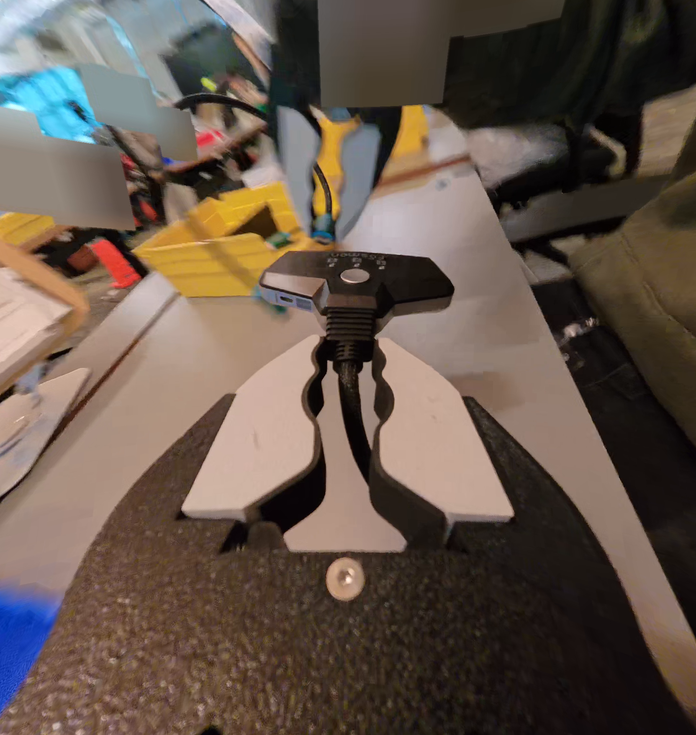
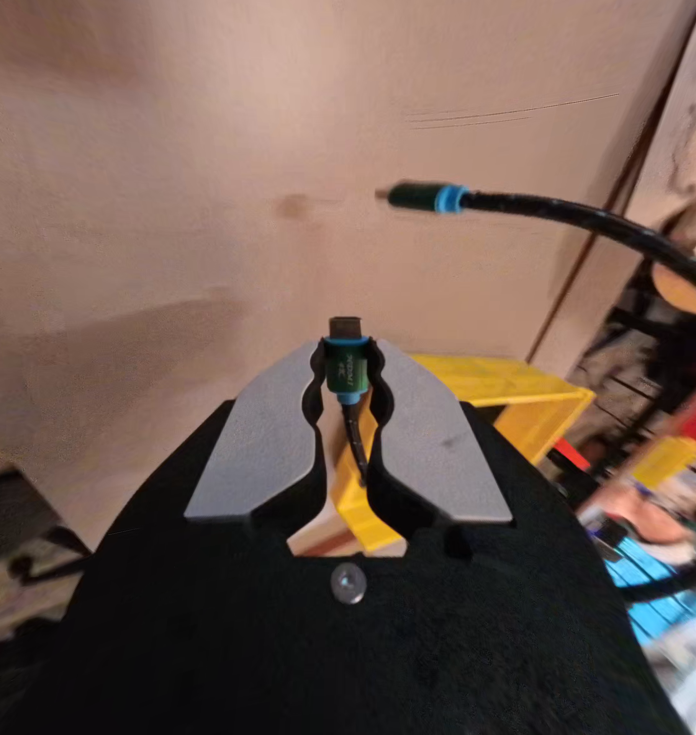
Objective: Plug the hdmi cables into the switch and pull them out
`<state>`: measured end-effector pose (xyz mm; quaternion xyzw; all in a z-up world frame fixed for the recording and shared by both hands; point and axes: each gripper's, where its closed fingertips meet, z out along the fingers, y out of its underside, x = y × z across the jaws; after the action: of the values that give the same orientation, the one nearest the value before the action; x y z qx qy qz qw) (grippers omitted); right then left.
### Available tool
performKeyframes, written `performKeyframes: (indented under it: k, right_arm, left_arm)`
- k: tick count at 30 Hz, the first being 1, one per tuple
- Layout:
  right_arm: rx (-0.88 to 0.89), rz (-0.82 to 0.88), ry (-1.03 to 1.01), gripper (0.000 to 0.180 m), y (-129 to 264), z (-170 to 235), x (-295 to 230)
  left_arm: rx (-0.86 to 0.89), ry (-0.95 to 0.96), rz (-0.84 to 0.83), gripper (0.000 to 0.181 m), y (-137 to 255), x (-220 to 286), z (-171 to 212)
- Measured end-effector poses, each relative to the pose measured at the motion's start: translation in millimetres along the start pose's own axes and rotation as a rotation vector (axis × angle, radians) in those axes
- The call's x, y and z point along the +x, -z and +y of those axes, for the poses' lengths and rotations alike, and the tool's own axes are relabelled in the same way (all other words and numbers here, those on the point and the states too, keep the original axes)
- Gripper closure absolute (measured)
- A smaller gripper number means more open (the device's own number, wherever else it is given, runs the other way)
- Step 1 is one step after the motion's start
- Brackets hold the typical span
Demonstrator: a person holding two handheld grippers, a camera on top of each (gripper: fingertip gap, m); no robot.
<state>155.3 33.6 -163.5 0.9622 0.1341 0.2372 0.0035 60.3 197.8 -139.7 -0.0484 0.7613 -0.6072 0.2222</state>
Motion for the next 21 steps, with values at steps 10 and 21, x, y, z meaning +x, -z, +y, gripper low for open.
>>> performKeyframes:
  k: [10,21]
  right_arm:
    - [0.599,-0.037,-0.555,0.159,86.6,56.1,78.6]
    - [0.617,0.072,-1.0,0.16,39.2,160.4,111.1]
  left_arm:
    - [0.121,-0.003,-0.091,0.16,37.1,-14.5,-21.7]
    - [0.079,0.013,-0.023,0.16,21.2,-6.5,-11.5]
